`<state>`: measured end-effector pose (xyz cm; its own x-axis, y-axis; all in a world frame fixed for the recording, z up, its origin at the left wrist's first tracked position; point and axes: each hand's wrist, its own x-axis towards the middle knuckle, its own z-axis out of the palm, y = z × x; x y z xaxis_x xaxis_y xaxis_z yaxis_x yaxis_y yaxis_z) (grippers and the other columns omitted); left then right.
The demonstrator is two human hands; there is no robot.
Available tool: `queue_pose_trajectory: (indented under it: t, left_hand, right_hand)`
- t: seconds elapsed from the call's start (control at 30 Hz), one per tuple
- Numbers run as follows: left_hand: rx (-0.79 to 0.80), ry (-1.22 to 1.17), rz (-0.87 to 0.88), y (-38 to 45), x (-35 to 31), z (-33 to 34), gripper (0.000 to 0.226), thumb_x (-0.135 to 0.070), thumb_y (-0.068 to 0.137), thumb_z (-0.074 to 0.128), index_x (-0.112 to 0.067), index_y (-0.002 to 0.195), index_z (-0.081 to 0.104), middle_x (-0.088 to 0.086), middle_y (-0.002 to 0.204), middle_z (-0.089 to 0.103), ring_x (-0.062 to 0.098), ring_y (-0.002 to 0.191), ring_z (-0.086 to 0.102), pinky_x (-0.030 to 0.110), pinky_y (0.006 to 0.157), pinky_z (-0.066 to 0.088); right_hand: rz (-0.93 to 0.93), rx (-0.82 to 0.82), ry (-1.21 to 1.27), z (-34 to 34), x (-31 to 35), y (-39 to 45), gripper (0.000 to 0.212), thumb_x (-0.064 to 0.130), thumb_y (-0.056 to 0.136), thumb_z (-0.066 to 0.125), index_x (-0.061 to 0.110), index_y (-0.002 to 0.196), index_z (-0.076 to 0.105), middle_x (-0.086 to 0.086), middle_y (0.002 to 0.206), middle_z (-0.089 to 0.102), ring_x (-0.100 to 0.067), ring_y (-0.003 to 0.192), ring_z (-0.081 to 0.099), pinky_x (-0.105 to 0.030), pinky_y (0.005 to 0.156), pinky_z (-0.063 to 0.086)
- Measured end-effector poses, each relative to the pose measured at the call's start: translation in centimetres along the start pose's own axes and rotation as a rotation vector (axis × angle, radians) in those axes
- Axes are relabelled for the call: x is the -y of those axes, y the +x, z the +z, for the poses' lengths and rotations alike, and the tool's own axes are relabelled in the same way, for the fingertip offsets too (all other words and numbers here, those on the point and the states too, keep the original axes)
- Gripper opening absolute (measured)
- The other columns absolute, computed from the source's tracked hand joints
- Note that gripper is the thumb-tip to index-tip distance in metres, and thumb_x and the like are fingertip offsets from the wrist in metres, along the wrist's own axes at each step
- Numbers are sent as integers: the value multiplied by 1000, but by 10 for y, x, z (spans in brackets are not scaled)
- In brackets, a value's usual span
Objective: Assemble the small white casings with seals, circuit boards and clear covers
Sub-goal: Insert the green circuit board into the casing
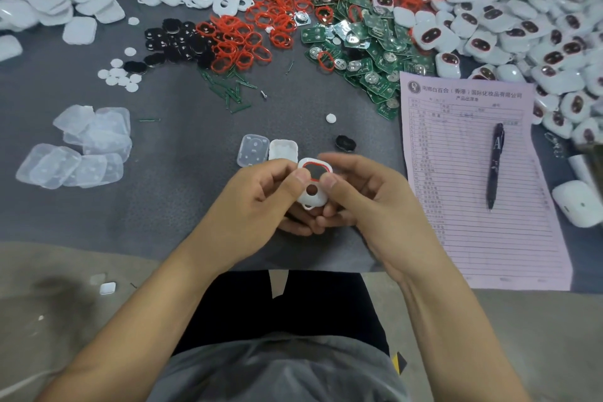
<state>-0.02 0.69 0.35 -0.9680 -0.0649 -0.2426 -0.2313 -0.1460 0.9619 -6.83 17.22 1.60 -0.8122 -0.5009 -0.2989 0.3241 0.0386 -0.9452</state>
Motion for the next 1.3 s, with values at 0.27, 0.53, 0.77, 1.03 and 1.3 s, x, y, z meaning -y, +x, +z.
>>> queue_pose_trajectory:
  t: [0.27,0.53,0.77,1.03,1.3]
  left_hand:
    - [61,27,44,-1,3,-3,37,-33,102,46,0,100,62,10,81,77,27,71,78,29,63,63]
    - [21,68,91,-9,10,-3,35,-29,102,52,5,101,62,12,80,76,28,70,78,30,64,63]
    - [-66,41,103,-9,9,3,23,-32,99,58,-12,92,68,6,82,76,24,70,77,27,62,61]
    - [-149,-256,90,-3,4,3,22,-31,99,60,-14,104,73,17,105,77,30,86,79,25,67,61]
    - [-62,-299,126,1,7,-3,31,-18,97,60,-12,128,60,14,112,77,31,100,77,25,80,61]
  right_hand:
    - [227,147,229,-8,6,2,21,29,82,69,8,85,74,-8,66,63,-8,56,62,-19,55,57]
    - [158,107,-8,-5,9,5,21,25,94,67,6,89,74,-8,72,70,-10,58,63,-23,57,58]
    - [110,35,-76,-6,9,3,17,17,100,67,8,92,80,-9,71,72,-13,60,64,-27,59,59]
    - [-326,-380,-726,-13,9,35,15,31,99,67,24,91,78,9,84,74,-3,69,60,-19,66,43]
    - [-297,-475,-1228,-9,15,83,22,47,97,64,34,109,76,7,103,68,-20,110,58,-30,70,38]
